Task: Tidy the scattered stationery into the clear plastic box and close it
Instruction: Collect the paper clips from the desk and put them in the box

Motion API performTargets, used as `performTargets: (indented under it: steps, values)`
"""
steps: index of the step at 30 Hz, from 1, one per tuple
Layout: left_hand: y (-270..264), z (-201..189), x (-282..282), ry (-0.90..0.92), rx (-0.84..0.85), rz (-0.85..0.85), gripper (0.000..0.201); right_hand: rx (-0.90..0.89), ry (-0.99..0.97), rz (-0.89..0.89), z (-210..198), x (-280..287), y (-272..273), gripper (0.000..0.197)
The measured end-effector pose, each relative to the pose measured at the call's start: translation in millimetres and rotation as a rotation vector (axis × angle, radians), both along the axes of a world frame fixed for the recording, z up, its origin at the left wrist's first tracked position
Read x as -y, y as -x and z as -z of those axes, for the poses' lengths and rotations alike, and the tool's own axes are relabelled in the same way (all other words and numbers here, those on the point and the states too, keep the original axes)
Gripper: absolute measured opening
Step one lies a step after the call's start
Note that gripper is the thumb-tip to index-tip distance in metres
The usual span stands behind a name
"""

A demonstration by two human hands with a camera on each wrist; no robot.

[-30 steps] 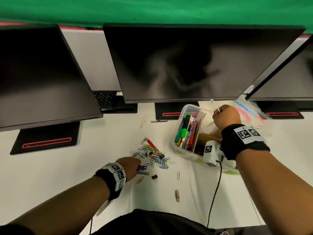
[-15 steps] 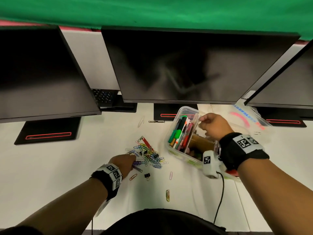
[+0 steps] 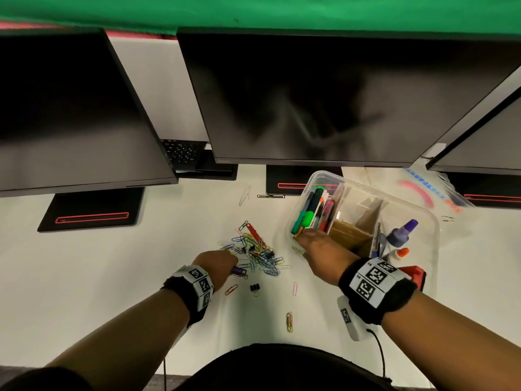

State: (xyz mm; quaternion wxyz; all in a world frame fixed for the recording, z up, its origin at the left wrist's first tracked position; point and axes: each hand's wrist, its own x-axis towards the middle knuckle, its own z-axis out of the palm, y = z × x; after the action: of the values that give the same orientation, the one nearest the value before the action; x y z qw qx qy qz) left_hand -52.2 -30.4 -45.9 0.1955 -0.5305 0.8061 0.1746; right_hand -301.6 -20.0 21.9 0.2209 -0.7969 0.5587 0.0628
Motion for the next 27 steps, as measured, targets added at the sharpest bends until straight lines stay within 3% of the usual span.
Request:
performTargets:
  steps: [9,15,22,27]
  values:
    - [-4.9,-2.3,8.5,-0.064,-0.054,-0.043,0.030,0.038,0.049,0.018,4.4,-0.2,1.0,0.046]
    - [13.1,-56.8,33.6,0.096,-0.279,-0.120,0.026,0.087,0.037,0.039,-3.3,-5.2,5.3,0.045]
    - [89.9,-129.3,49.3,0.287,-0.537,-0.196,0.019,0.213,0.220,0.040,-22.0,-31.3,55.6,0.036]
    - [149.4,-123.6,28.2,0.237,-0.562,-0.158,0.022,0.145,0.224,0.014,-29.7,-61.2,103.9,0.034]
